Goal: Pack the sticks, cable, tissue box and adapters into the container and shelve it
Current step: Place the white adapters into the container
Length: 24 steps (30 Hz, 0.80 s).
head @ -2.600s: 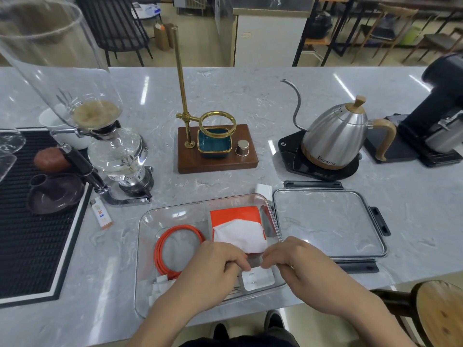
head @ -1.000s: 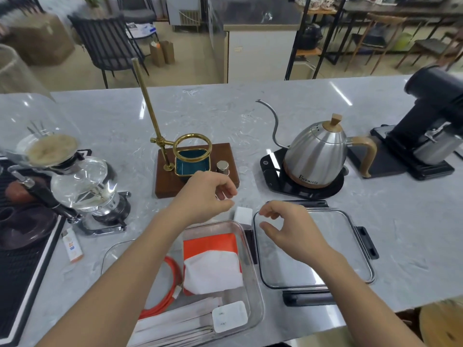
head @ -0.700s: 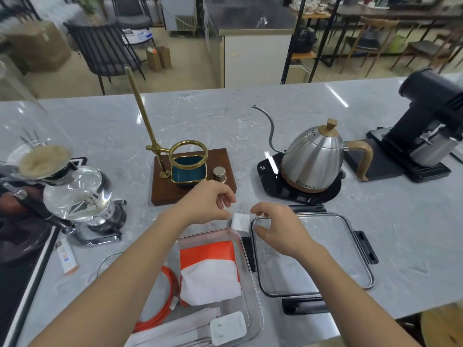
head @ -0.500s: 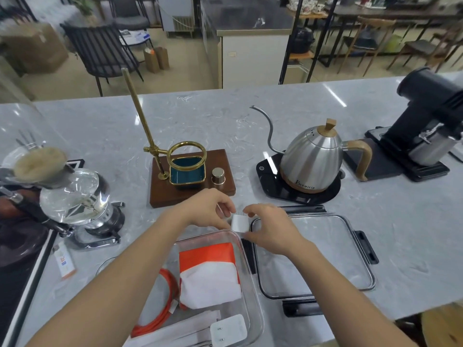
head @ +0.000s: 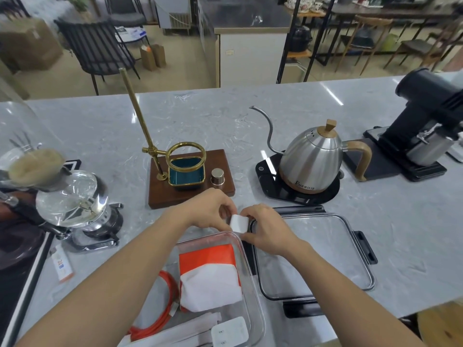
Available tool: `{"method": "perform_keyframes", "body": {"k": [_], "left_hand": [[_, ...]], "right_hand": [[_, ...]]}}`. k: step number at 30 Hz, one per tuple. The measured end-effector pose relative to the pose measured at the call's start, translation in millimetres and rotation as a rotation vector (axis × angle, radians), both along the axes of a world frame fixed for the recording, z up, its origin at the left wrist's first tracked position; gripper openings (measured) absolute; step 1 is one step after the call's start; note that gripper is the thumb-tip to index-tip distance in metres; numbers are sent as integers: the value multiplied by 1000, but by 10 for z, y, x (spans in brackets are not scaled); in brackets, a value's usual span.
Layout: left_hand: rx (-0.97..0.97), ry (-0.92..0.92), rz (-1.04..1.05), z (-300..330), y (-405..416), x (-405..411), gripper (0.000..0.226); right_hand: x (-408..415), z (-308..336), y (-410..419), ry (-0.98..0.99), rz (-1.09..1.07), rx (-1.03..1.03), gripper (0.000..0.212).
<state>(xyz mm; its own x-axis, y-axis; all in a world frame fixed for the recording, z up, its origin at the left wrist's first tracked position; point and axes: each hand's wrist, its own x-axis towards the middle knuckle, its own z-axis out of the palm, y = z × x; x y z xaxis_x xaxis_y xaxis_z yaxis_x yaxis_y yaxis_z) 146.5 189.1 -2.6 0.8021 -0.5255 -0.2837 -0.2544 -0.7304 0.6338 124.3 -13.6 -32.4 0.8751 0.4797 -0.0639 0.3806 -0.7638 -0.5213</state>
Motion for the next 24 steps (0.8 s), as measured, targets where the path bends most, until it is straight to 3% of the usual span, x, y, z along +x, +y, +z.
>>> {"method": "perform_keyframes", "body": {"k": [13, 24], "left_hand": [[-21, -73, -9, 61, 25, -88, 29], [-85, -288, -12, 580, 117, -202, 28]], "right_hand": [[-10, 126, 73, -2, 0, -88, 32], [-151, 696, 62, -178, -12, 56, 37]]}}
